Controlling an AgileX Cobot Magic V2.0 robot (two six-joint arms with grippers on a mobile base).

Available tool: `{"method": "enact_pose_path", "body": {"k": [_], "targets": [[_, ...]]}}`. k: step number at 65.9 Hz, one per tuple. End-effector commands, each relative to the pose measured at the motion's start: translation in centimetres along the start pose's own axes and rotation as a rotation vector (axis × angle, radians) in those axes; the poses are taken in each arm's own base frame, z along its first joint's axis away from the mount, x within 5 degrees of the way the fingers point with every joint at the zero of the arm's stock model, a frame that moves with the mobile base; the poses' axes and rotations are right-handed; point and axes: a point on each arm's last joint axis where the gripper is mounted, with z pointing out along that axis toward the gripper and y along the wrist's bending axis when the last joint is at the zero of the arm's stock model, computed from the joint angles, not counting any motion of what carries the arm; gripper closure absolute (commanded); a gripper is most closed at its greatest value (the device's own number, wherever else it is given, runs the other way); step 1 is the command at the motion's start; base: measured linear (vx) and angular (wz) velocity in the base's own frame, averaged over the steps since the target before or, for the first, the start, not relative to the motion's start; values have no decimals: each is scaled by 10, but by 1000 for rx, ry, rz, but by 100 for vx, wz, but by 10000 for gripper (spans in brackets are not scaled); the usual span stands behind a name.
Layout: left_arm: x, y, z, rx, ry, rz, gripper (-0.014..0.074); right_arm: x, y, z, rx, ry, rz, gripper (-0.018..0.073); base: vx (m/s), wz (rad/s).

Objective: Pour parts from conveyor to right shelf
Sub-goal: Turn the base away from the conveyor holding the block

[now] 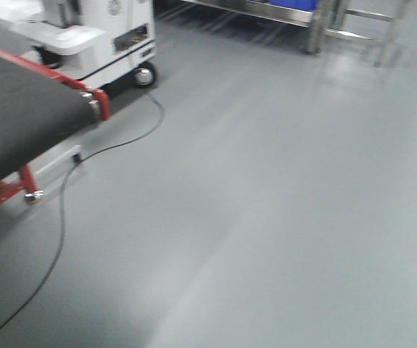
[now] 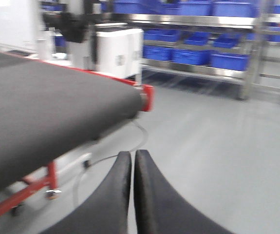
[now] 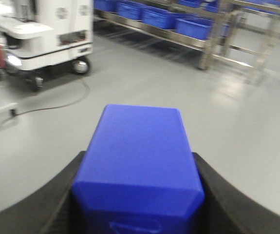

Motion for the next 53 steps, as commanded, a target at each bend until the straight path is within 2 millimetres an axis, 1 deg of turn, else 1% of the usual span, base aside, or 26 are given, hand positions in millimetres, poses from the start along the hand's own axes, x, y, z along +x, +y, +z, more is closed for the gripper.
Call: {"method": "enact_pose_path", "body": {"k": [1,40,53], "targets": [[-14,0,-2,6,-99,-17,603,-13,-3,-2,27,-81,5,564,-28,-68],[-14,0,-2,6,-99,-17,603,-13,-3,-2,27,-81,5,564,-21,-78],[-14,0,-2,6,-99,-17,603,-13,-3,-2,27,-81,6,564,-14,-61]]}}
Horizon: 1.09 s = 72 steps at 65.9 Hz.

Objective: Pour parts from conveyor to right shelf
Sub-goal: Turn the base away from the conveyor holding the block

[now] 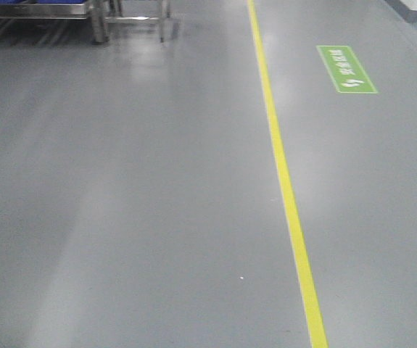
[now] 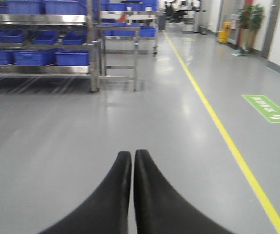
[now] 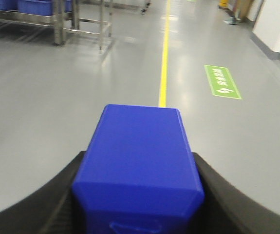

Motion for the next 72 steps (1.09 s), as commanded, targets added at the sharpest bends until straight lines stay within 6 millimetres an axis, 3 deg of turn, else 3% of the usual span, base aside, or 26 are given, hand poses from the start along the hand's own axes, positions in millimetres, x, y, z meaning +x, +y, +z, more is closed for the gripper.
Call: {"method": "enact_pose_path", "body": {"k": [1,72], "targets": [[-14,0,-2,6,-99,-17,603,-13,-3,-2,27,-81,6,564,-10,-42],[-14,0,-2,6,-99,-17,603,-13,-3,-2,26,-80,6,564,5,-11]]}}
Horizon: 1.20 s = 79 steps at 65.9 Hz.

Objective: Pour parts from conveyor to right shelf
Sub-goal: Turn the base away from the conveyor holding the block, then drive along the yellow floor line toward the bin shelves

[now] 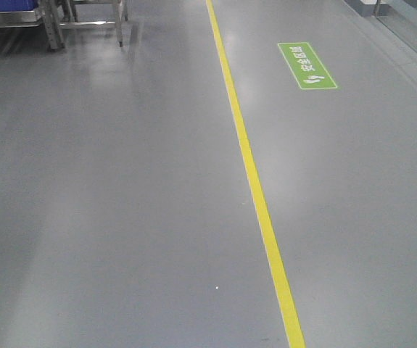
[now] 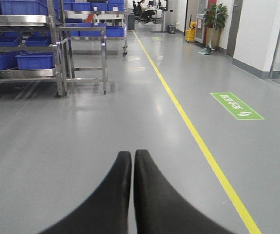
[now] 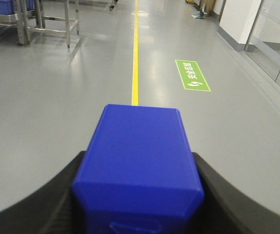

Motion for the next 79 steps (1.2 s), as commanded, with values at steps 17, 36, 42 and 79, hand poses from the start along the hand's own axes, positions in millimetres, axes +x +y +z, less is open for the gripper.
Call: {"method": "enact_pose_path", "body": {"k": [17,36,42,79], "targets": [[-14,0,-2,6,-99,-17,603,-13,-3,-2,26,-80,6,564,32,-11],[-14,0,-2,6,-99,-17,603,-13,-3,-2,26,-80,6,564,48,-2],[-14,0,-2,6,-99,-17,603,-13,-3,-2,26,-80,6,564,52,2],[-14,0,-2,6,-99,-17,603,-13,-3,-2,27,-81,6,564,56,2]]}}
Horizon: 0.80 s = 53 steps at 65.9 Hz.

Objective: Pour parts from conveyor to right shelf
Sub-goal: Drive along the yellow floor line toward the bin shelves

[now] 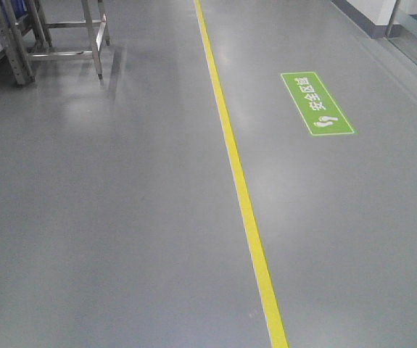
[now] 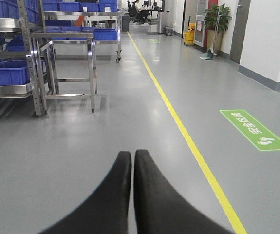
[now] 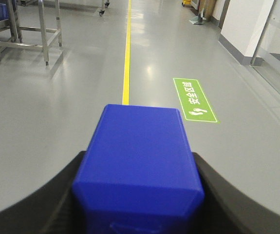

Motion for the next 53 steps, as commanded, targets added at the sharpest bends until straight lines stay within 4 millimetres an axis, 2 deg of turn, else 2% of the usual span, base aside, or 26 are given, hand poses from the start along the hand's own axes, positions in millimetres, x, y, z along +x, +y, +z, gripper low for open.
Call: {"method": "enact_pose_path", "body": {"k": [1,53], "targets": [[-14,0,-2,6,-99,-17,603,-13,-3,-2,27,-81,6,564,60,0],[-14,0,-2,6,-99,-17,603,-13,-3,-2,26,-80,6,564,68,0]]}}
